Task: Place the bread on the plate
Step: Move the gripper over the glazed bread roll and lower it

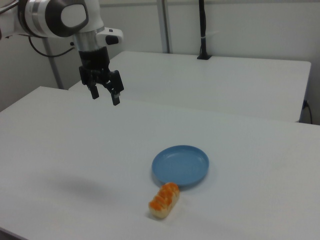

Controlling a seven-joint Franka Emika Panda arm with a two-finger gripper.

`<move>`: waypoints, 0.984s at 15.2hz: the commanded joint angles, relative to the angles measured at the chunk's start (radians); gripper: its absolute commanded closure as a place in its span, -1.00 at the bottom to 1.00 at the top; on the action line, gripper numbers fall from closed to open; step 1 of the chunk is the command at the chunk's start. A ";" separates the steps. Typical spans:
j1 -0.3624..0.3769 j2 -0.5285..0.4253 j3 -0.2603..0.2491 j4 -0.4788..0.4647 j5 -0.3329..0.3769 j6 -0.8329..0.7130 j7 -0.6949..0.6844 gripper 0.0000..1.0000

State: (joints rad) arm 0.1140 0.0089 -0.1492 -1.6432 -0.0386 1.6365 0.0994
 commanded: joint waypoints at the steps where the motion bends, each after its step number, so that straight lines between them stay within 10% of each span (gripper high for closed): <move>1: -0.020 -0.014 -0.006 -0.007 0.003 -0.009 -0.062 -1.00; 10: -0.279 -0.020 -0.009 -0.075 -0.067 -0.012 -0.506 -1.00; 15: -0.362 -0.009 -0.010 -0.372 -0.084 0.171 -0.529 -1.00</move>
State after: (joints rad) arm -0.2433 0.0172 -0.1620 -1.8238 -0.0984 1.6626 -0.4283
